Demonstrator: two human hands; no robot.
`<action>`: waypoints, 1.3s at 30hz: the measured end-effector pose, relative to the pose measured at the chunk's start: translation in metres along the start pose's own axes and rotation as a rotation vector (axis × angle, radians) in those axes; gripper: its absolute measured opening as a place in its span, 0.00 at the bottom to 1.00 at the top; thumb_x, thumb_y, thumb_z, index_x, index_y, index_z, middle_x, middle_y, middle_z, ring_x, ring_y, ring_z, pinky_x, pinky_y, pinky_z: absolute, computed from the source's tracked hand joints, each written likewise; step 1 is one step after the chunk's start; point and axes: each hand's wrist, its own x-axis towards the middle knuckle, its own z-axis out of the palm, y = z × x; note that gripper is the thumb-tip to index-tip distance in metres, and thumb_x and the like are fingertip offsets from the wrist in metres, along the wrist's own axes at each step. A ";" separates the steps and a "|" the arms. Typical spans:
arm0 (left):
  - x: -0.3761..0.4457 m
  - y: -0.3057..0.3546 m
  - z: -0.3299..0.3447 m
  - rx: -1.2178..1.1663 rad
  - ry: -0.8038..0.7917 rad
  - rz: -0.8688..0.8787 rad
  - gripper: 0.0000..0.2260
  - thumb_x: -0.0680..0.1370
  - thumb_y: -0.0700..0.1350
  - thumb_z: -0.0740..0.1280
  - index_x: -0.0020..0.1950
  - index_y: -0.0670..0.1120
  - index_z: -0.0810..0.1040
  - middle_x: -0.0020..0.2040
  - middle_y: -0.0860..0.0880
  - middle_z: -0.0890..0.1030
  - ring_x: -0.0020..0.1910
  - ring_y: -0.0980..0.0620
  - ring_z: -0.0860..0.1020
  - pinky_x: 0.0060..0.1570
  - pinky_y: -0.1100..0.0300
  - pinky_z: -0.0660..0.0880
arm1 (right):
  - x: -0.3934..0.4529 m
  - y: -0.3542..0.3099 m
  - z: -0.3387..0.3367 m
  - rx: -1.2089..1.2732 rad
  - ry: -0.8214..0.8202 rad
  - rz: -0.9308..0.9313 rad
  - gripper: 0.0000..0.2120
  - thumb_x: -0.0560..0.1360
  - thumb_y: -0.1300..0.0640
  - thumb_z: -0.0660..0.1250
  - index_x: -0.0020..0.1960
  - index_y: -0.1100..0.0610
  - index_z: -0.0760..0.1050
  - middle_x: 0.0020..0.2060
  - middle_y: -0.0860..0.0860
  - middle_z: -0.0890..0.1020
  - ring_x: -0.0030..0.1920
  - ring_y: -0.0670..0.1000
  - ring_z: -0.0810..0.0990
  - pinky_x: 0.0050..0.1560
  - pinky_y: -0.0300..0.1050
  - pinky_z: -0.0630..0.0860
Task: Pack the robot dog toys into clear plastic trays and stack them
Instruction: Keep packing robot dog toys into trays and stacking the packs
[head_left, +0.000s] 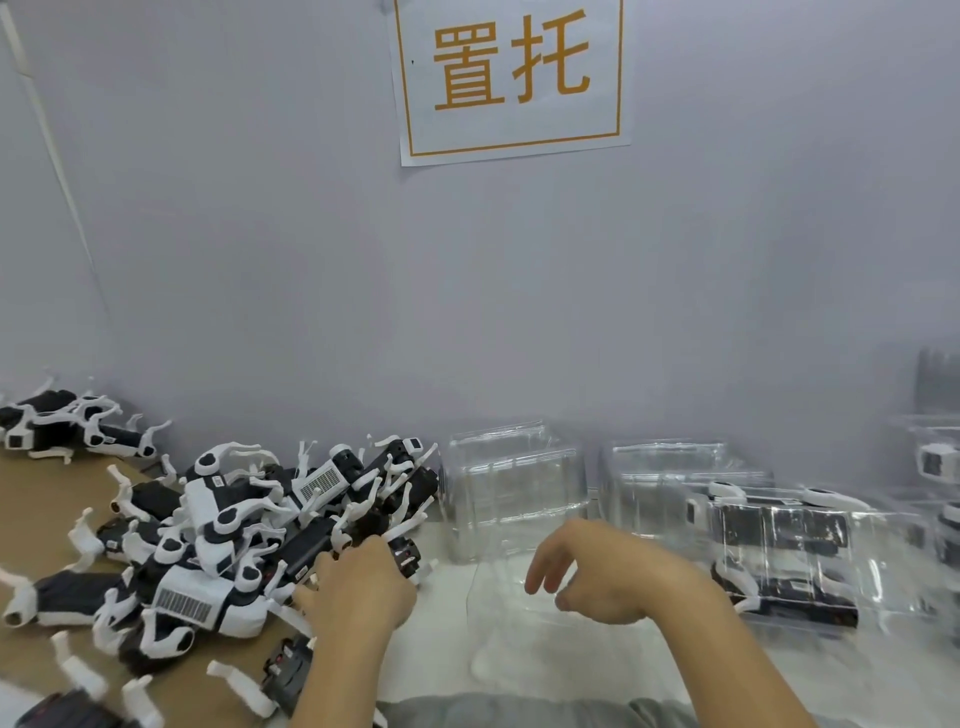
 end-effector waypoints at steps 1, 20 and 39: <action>0.000 -0.001 0.003 0.016 0.006 0.002 0.07 0.79 0.47 0.61 0.57 0.50 0.69 0.66 0.48 0.74 0.72 0.44 0.63 0.67 0.44 0.63 | 0.000 -0.001 0.000 0.007 0.000 -0.002 0.17 0.77 0.64 0.64 0.54 0.42 0.82 0.53 0.40 0.81 0.53 0.42 0.80 0.43 0.34 0.74; -0.004 0.006 0.002 -0.259 0.334 0.129 0.09 0.76 0.30 0.57 0.47 0.43 0.70 0.39 0.49 0.68 0.48 0.46 0.73 0.37 0.59 0.65 | 0.003 -0.013 0.004 0.053 0.075 -0.036 0.11 0.80 0.53 0.63 0.59 0.41 0.77 0.55 0.42 0.80 0.54 0.46 0.80 0.50 0.40 0.74; -0.031 0.040 -0.038 -0.548 0.622 0.851 0.24 0.70 0.24 0.59 0.60 0.44 0.79 0.47 0.44 0.81 0.50 0.48 0.82 0.48 0.51 0.79 | 0.011 -0.031 0.015 0.223 0.565 -0.298 0.29 0.77 0.47 0.67 0.75 0.41 0.60 0.71 0.33 0.63 0.71 0.38 0.62 0.71 0.47 0.57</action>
